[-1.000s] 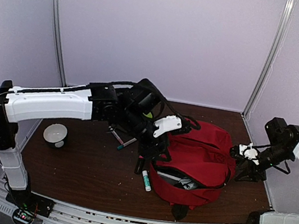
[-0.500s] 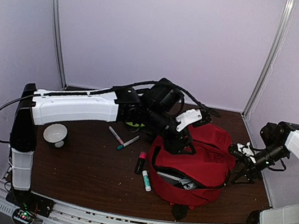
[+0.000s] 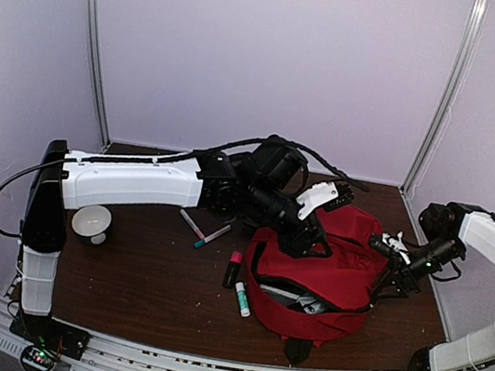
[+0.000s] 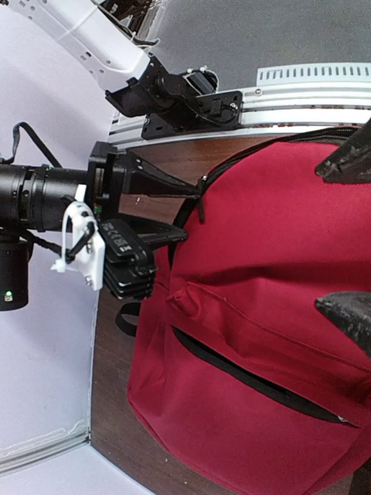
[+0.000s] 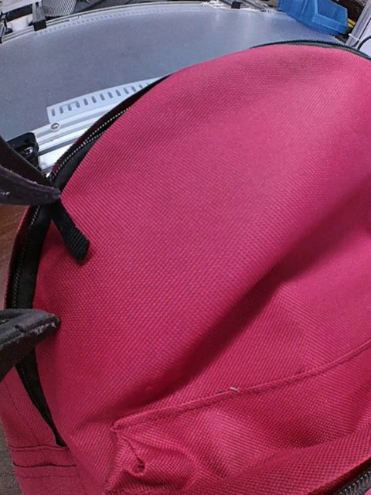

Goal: Pack the student bag
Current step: Grab the largest pocket of the student bag.

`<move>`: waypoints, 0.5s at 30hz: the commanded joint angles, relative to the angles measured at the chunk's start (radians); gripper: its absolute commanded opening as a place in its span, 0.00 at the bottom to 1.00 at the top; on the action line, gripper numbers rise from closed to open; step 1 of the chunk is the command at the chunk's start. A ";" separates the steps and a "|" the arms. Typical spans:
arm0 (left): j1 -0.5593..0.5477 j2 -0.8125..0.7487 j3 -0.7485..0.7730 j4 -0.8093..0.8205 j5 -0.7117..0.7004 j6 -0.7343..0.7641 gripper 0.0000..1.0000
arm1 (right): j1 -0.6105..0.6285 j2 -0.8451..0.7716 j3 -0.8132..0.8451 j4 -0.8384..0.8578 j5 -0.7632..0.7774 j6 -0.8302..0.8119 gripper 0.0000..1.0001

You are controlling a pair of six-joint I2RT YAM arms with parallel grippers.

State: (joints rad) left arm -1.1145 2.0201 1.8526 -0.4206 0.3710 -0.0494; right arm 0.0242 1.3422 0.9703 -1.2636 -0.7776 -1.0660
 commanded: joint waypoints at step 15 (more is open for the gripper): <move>-0.006 0.002 -0.048 0.097 -0.037 -0.006 0.50 | 0.092 -0.001 -0.029 -0.099 -0.051 -0.058 0.44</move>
State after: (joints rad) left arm -1.1145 2.0201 1.8145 -0.3885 0.3435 -0.0578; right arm 0.1020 1.3468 0.9546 -1.3121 -0.7940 -1.0786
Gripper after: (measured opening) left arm 0.499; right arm 0.450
